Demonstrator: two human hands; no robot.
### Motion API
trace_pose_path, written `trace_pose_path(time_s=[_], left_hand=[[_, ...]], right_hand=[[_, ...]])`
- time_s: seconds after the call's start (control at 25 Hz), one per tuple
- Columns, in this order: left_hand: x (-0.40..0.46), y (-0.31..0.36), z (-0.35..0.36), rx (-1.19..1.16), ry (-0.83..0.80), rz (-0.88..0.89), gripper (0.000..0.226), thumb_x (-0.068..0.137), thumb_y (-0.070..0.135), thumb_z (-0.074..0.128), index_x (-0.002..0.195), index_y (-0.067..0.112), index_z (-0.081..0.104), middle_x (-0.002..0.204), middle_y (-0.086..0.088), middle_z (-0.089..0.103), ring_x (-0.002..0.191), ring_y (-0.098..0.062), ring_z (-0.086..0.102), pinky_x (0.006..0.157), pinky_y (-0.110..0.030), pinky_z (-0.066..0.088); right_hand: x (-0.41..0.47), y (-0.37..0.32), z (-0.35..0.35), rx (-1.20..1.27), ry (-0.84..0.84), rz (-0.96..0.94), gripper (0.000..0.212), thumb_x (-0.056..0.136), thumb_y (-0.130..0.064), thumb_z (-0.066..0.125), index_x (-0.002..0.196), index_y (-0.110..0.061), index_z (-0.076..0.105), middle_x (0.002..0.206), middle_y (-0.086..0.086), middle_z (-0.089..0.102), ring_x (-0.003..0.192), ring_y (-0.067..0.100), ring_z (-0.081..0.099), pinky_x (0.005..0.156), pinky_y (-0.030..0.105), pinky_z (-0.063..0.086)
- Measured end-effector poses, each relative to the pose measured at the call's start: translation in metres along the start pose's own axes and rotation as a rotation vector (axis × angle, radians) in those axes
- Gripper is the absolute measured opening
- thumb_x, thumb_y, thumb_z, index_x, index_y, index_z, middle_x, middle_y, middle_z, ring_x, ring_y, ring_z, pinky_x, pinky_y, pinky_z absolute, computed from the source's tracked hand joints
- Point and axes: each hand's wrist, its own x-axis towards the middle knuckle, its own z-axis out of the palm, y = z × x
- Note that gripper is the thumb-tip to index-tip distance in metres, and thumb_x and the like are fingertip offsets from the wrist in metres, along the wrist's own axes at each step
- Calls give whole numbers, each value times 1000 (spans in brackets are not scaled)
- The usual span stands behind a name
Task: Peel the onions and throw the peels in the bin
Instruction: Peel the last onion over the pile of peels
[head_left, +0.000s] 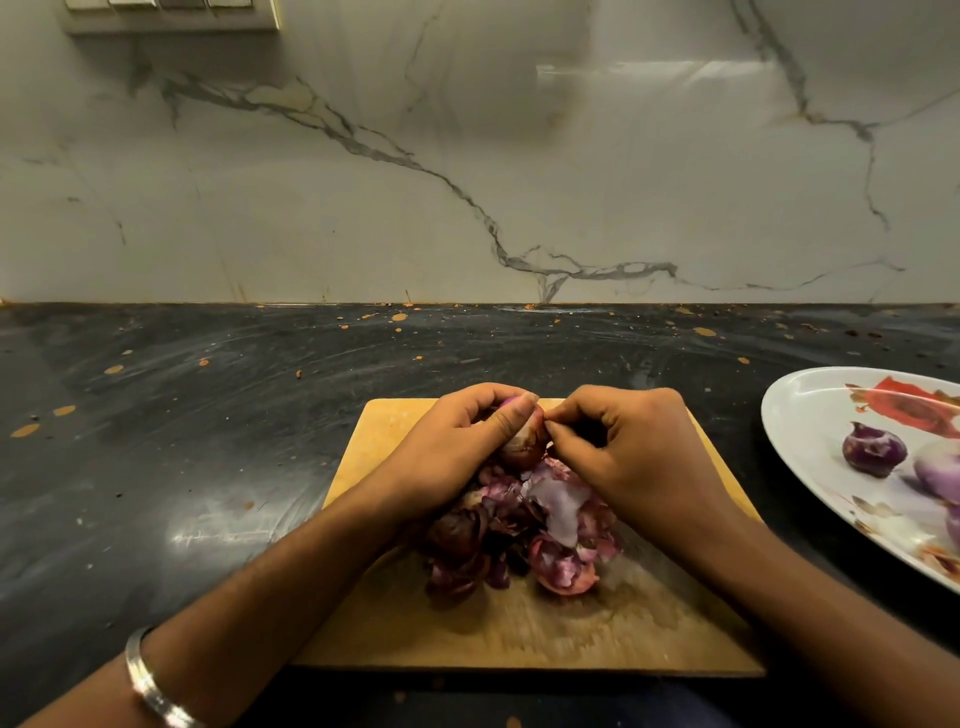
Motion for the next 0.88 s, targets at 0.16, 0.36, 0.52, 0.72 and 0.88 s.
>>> trace_pose_path(time_s=[0.16, 0.36, 0.52, 0.72, 0.88], left_hand=[[1, 2, -1, -40, -13, -20, 31, 97, 28, 54, 117, 10, 68, 111, -12, 73, 110, -30, 67, 100, -46, 51], [-1, 5, -2, -30, -28, 8, 35, 92, 35, 54, 114, 12, 69, 107, -10, 74, 106, -28, 69, 97, -44, 54], [-2, 6, -3, -10, -41, 19, 38, 91, 35, 54, 114, 10, 69, 107, -11, 74, 106, -29, 69, 97, -45, 54], [-2, 5, 1, 61, 0, 57, 29, 96, 30, 55, 115, 13, 69, 108, -9, 74, 107, -25, 69, 98, -49, 52], [-5, 9, 4, 5, 1, 73, 24, 91, 39, 56, 100, 26, 75, 103, -4, 76, 101, -21, 71, 93, -38, 56]], right_hand=[[2, 7, 1, 214, -5, 164, 10, 85, -18, 78, 93, -23, 81, 76, -14, 76, 70, -1, 71, 67, 26, 60], [1, 5, -2, 278, -62, 165, 15, 83, -18, 79, 98, -21, 81, 80, -12, 78, 72, 0, 73, 67, 29, 61], [2, 4, -7, 255, -112, 150, 15, 84, -14, 79, 99, -18, 81, 87, -10, 78, 72, -4, 71, 66, 22, 59], [1, 2, -5, 162, -62, 101, 7, 84, -12, 77, 85, -18, 82, 75, -8, 77, 66, 8, 72, 60, 34, 58], [3, 4, -7, 234, -47, 130, 7, 84, -15, 78, 89, -19, 82, 79, -11, 78, 71, 1, 72, 65, 32, 60]])
